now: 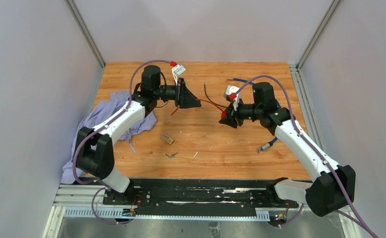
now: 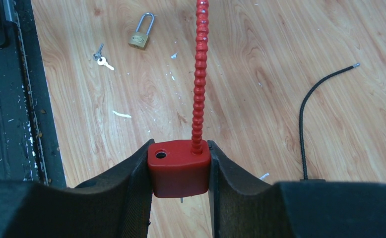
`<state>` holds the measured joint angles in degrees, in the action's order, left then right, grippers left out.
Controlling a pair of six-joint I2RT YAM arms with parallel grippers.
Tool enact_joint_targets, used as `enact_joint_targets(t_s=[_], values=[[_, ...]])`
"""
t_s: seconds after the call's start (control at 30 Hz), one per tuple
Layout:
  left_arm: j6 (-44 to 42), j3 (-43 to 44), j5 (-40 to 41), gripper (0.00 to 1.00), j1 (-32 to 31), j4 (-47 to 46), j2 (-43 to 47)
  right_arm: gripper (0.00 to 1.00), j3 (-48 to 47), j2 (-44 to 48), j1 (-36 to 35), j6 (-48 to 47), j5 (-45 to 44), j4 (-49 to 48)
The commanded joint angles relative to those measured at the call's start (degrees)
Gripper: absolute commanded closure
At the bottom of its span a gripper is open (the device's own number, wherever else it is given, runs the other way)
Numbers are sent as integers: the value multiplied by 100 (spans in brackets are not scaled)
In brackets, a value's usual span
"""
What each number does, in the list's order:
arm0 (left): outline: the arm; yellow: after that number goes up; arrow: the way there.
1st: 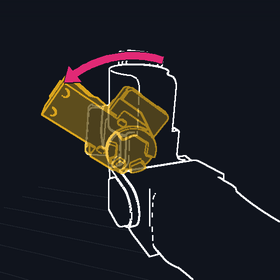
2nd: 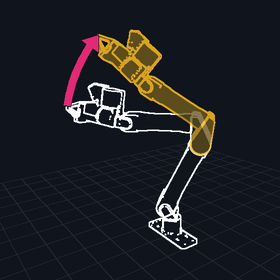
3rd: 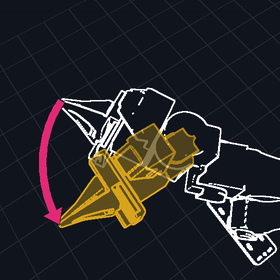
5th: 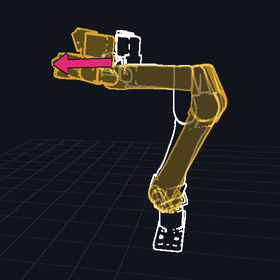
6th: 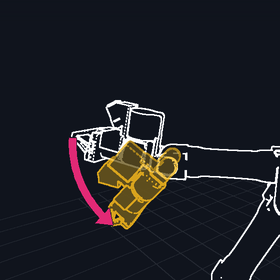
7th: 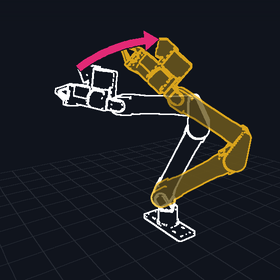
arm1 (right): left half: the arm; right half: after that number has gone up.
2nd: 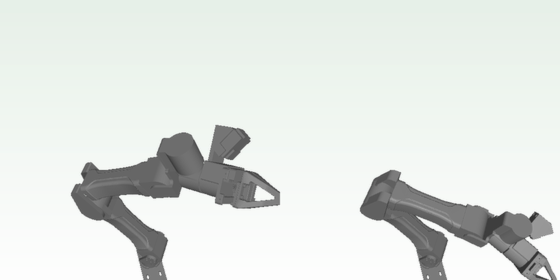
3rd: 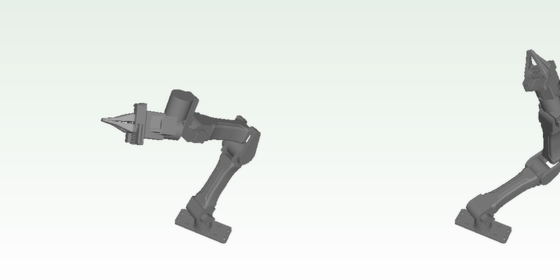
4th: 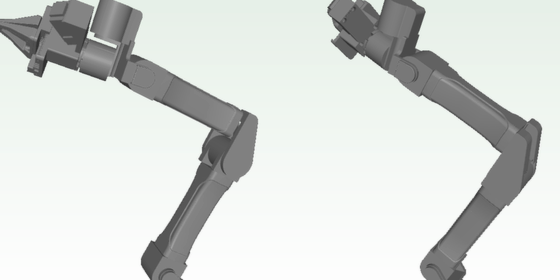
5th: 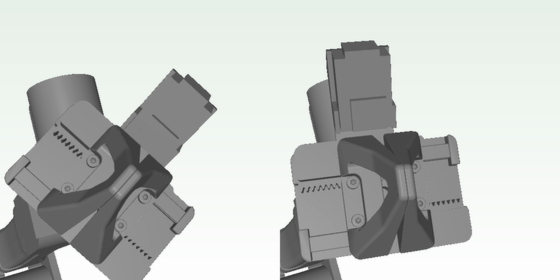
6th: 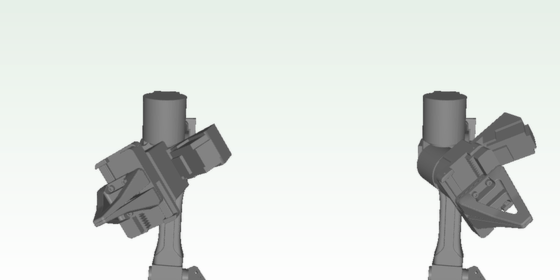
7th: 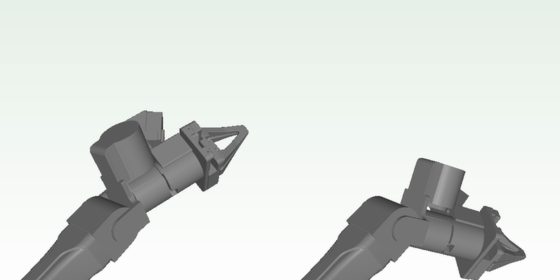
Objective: Lock with the key
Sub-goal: Lock the lock.
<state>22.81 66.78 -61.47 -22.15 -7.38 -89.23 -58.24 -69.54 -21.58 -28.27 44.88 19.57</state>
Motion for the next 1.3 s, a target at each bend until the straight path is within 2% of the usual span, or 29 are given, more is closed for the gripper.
enact_joint_targets(t_s=[0.0,0.1,0.23,0.27,0.43,0.5,0.57,0.7,0.8,1.07,1.27], values=[[-61,33,-196,57,24,-177,63,99,-46,56,74,-92,107,28],[-454,149,-312,47,85,149,59,99,-25,95,82,-270,111,142],[-2414,772,-281,38,158,2253,16,99,-40,133,99,-579,135,338],[-2864,916,-289,37,159,3018,-1,99,-53,141,114,-649,135,393],[-5023,1439,-482,32,170,5351,-104,99,-163,166,146,-962,109,680],[-5659,1626,-422,32,167,6106,-205,99,-214,164,143,-1061,119,781],[-6204,1793,-311,35,167,6687,-312,99,-264,158,146,-1140,167,891],[-6762,1916,-206,47,168,7334,-479,99,-323,164,154,-1211,210,995],[-6968,1888,-192,51,168,7536,-505,99,-321,161,154,-1216,123,998],[-7023,1789,-210,53,167,7546,-426,99,-314,120,152,-1280,51,1004],[-6989,1952,-123,50,167,7547,-521,99,-312,133,154,-1331,71,1034]])
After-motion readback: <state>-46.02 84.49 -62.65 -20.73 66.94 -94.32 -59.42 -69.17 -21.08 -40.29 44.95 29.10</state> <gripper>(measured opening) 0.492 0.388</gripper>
